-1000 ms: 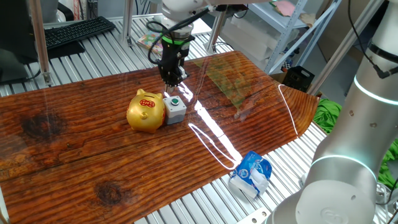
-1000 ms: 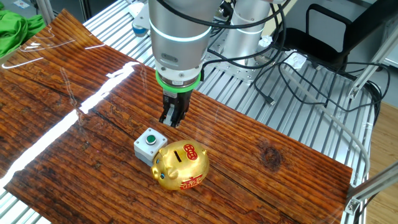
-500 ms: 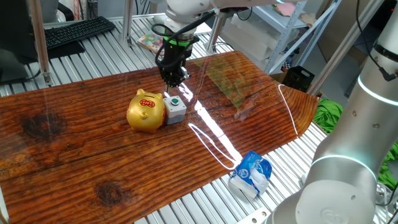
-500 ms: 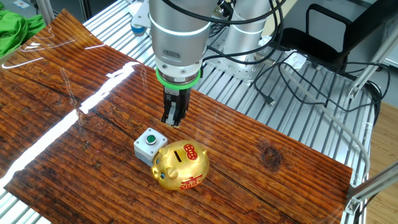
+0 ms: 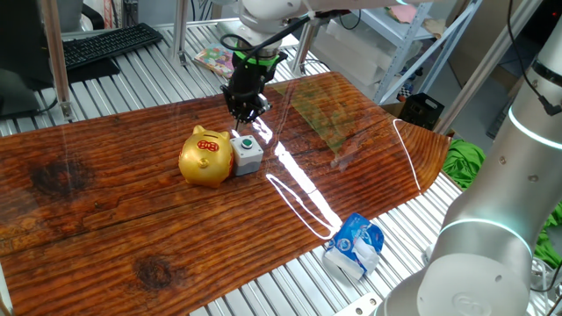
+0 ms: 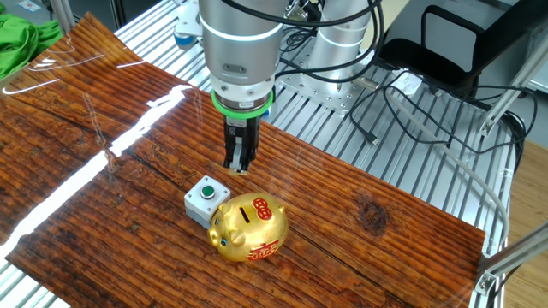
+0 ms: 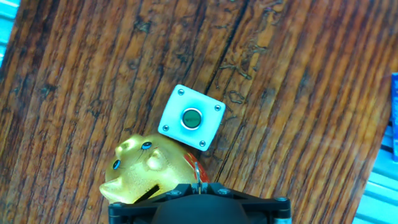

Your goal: Drop coins into a piggy bank

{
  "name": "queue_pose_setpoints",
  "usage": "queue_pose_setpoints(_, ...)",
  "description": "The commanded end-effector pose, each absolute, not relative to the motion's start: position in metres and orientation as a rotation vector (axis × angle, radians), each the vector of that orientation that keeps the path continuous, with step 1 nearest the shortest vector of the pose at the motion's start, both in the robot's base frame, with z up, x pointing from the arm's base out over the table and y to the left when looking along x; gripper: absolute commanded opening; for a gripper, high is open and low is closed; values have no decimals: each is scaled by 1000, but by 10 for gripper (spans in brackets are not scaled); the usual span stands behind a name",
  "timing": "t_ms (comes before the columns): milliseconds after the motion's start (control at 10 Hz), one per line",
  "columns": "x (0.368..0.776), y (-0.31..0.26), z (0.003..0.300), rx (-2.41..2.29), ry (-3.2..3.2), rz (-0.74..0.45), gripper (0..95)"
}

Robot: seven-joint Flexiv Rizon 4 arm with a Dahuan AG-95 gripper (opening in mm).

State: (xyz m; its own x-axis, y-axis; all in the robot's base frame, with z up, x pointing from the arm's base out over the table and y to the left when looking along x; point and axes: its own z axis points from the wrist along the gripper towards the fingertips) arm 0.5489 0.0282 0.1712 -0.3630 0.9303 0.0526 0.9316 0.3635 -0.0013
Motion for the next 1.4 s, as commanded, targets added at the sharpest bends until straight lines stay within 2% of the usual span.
queue_pose_setpoints(100, 548, 28, 172, -1775, -2531, -52, 0)
queue_pose_setpoints(1400, 546, 67, 176, -2069, -2253, -79, 0)
